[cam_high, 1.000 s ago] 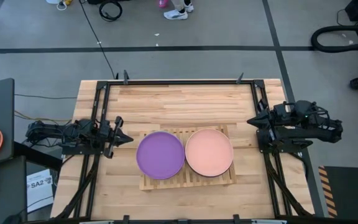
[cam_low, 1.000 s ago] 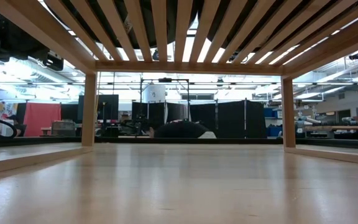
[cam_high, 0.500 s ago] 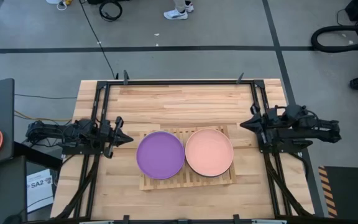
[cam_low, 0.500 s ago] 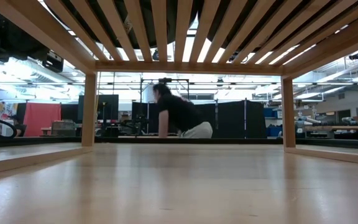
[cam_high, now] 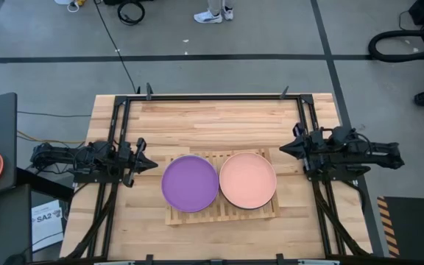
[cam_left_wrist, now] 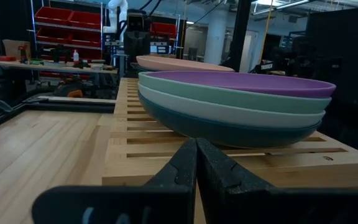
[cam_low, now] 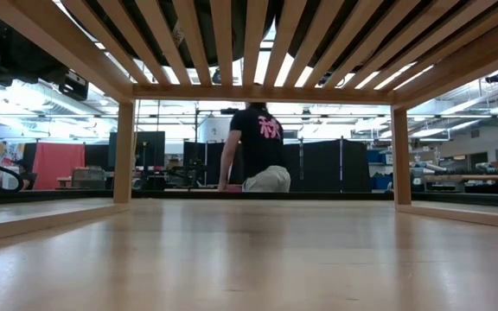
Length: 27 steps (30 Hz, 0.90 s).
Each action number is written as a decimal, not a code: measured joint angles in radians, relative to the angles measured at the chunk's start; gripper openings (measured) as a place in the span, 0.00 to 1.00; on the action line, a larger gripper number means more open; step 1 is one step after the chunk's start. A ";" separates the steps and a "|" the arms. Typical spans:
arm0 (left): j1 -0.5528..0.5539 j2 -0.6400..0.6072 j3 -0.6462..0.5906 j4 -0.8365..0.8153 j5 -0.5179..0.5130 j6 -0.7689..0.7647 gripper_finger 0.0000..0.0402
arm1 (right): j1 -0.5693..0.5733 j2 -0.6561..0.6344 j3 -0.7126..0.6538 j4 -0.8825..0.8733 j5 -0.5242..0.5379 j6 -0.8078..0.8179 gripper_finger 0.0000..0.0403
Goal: Place and stack plates onto a shelf
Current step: Return to Home Position
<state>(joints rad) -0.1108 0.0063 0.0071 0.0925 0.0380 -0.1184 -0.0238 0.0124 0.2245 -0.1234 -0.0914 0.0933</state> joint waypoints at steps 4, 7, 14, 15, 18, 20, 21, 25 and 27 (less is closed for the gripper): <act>0.000 0.000 0.000 0.000 0.000 0.000 0.03 | 0.000 0.000 -0.029 0.038 0.001 0.005 0.03; 0.000 0.000 0.000 0.000 0.000 0.000 0.03 | 0.000 0.000 -0.042 0.058 0.001 0.003 0.03; 0.000 0.000 0.000 0.000 0.000 0.000 0.03 | 0.000 0.000 -0.098 0.108 0.029 -0.037 0.03; 0.000 0.000 0.000 0.000 0.000 0.000 0.03 | 0.000 0.000 -0.104 0.110 0.044 -0.037 0.03; 0.000 0.000 0.000 0.000 0.000 0.000 0.03 | 0.000 0.000 -0.128 0.136 0.073 -0.041 0.03; 0.000 0.000 0.000 0.000 0.000 0.000 0.03 | -0.001 0.000 -0.153 0.175 0.075 -0.061 0.03; 0.000 0.000 0.000 0.000 0.000 0.000 0.03 | 0.000 0.000 -0.166 0.195 0.075 -0.072 0.03; 0.000 0.000 0.000 0.000 0.000 0.000 0.03 | -0.001 0.000 -0.215 0.272 0.076 -0.106 0.03; 0.000 0.000 0.000 0.000 0.000 0.000 0.03 | 0.000 0.001 -0.218 0.266 0.076 -0.110 0.03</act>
<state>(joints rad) -0.1107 0.0062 0.0071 0.0926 0.0381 -0.1184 -0.0242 0.0135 0.0063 0.1428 -0.0151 -0.0171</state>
